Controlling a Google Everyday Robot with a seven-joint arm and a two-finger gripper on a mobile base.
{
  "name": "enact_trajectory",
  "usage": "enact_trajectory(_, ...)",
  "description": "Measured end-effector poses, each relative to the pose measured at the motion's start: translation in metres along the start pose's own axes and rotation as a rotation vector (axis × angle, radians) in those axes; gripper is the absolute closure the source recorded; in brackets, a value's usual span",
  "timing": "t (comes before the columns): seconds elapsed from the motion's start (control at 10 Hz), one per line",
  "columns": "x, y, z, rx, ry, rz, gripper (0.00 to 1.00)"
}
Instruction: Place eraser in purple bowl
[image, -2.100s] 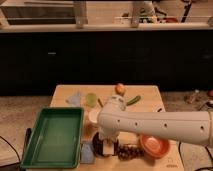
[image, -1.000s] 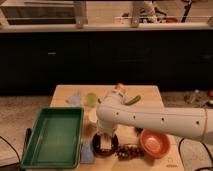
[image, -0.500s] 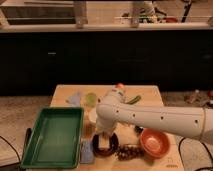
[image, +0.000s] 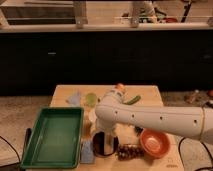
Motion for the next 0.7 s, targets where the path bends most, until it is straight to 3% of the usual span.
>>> enact_trajectory(0.7,0.007,0.005,-0.016,0.020,0.027,-0.012,0.20)
